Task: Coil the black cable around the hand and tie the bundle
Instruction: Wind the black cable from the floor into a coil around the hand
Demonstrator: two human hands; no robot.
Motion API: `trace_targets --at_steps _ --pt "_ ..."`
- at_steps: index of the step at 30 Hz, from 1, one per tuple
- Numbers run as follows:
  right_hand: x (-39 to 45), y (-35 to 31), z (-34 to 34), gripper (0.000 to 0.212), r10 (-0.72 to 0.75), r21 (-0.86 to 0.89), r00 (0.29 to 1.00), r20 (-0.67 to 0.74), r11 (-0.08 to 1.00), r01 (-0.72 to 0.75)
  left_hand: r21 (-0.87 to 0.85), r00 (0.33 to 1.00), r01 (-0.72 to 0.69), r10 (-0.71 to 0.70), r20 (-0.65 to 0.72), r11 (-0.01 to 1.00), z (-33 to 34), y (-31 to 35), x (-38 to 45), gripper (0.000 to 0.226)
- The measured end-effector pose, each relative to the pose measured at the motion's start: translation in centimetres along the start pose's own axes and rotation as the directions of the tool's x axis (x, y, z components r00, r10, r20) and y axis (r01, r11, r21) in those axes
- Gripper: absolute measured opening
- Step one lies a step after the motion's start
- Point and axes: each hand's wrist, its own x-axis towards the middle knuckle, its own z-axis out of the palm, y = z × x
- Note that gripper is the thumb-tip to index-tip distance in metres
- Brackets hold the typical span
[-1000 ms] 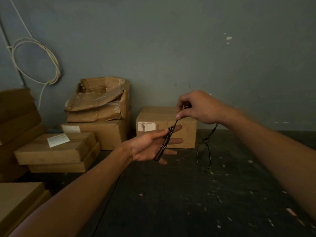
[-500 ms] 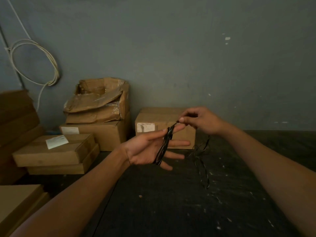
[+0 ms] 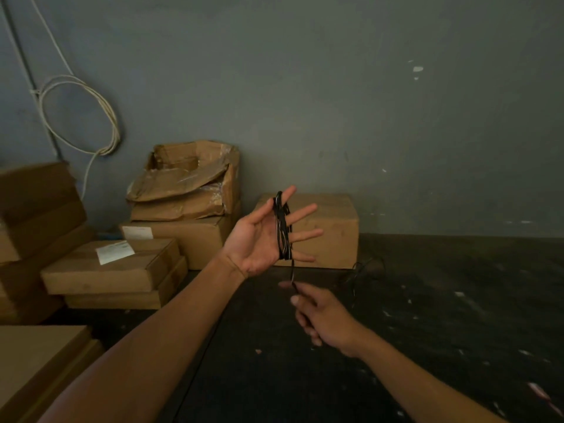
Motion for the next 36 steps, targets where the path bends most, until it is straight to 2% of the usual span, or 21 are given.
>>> trace_targets --at_steps 3,5,7,11,16,20,24,30,33,36 --pt "0.1 -0.8 1.3 0.037 -0.063 -0.203 0.997 -0.037 0.978 0.054 -0.027 0.989 -0.077 0.073 -0.128 0.997 -0.7 -0.5 0.4 0.043" --pt "0.0 -1.4 1.8 0.041 -0.107 -0.413 0.993 -0.043 0.907 0.08 -0.027 0.972 -0.118 0.109 -0.21 0.993 -1.4 -0.7 0.6 0.042" --pt "-0.3 -2.1 2.1 0.041 -0.157 -0.541 0.987 -0.042 0.834 0.11 -0.026 0.957 -0.125 0.113 -0.267 0.992 -1.9 -0.9 0.6 0.044" --pt "-0.6 -4.0 1.0 0.026 -0.232 -0.638 0.972 -0.038 0.754 0.155 0.062 0.95 -0.073 0.088 -0.299 0.995 -2.7 -1.5 0.3 0.045" --pt "-1.0 -6.6 -1.0 0.011 -0.185 -0.691 0.983 0.014 0.708 0.144 0.169 0.936 -0.004 0.063 -0.347 0.986 -3.4 -2.5 0.4 0.042" --pt "-0.9 -9.4 -3.4 0.003 -0.177 -0.772 0.984 -0.008 0.626 0.107 0.25 0.952 0.069 0.011 -0.305 0.966 -3.3 -3.6 0.6 0.04" --pt "-0.4 -12.3 -5.9 0.019 -0.199 -0.856 0.98 -0.007 0.507 0.097 0.332 0.971 0.18 -0.113 -0.21 0.926 -2.7 -4.1 0.4 0.046" --pt "0.4 -15.0 -8.5 0.02 -0.242 -0.94 0.97 0.023 0.325 0.103 0.442 0.938 0.347 -0.295 -0.184 0.827 -1.5 -4.5 -0.3 0.036" --pt "0.4 -15.9 -9.6 0.02 -0.285 -0.943 0.957 0.056 0.3 0.144 0.493 0.919 0.386 -0.369 -0.137 0.779 -1.2 -4.6 -0.7 0.038" --pt "1.0 -15.5 -10.3 0.016 -0.306 -0.931 0.95 0.064 0.325 0.168 0.484 0.911 0.387 -0.406 -0.069 0.785 -0.6 -4.3 -1.1 0.042"
